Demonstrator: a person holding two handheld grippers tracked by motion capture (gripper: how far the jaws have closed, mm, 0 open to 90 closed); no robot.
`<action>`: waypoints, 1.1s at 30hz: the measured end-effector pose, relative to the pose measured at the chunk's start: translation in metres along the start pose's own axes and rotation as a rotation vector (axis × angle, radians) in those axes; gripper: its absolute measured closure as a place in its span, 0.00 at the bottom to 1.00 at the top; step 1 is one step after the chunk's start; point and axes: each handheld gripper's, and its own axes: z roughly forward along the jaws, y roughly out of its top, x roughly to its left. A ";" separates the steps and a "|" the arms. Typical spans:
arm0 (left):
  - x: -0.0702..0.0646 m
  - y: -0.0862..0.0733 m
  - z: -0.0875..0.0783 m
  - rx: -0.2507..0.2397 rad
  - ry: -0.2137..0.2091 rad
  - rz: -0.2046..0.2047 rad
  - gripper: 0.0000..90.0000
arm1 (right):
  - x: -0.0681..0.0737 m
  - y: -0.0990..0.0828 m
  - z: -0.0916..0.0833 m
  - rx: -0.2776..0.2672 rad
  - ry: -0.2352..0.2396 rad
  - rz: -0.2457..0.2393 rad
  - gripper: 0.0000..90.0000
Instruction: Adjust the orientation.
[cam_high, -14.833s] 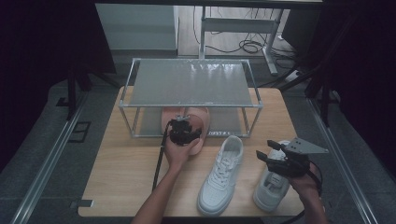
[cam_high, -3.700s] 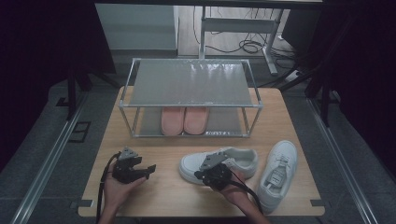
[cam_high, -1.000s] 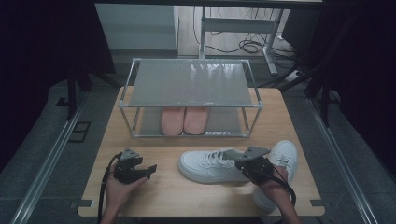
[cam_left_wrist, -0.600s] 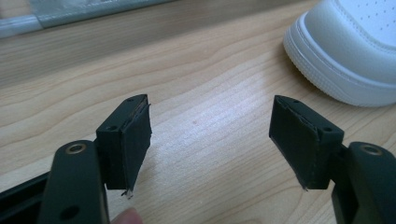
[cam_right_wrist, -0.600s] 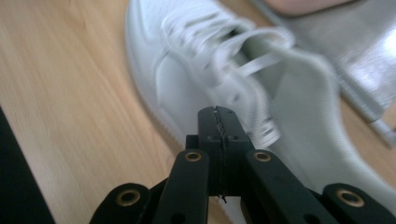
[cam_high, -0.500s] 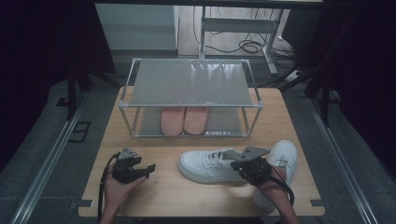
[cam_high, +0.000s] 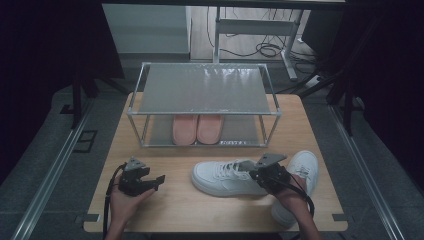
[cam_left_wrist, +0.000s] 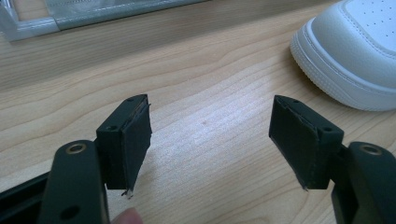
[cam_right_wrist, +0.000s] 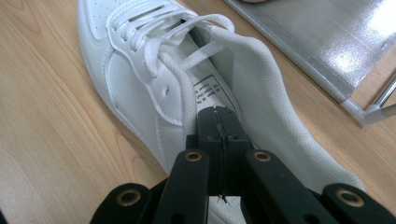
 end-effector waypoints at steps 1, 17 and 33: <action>0.000 0.000 0.000 0.000 0.000 0.001 0.33 | 0.001 0.000 0.001 0.003 -0.003 0.000 1.00; 0.000 0.000 0.000 -0.001 0.003 0.002 0.33 | 0.024 0.007 -0.004 0.053 0.062 -0.098 1.00; 0.000 0.000 0.000 0.001 0.005 0.004 0.33 | 0.035 0.010 -0.006 0.064 0.059 -0.121 1.00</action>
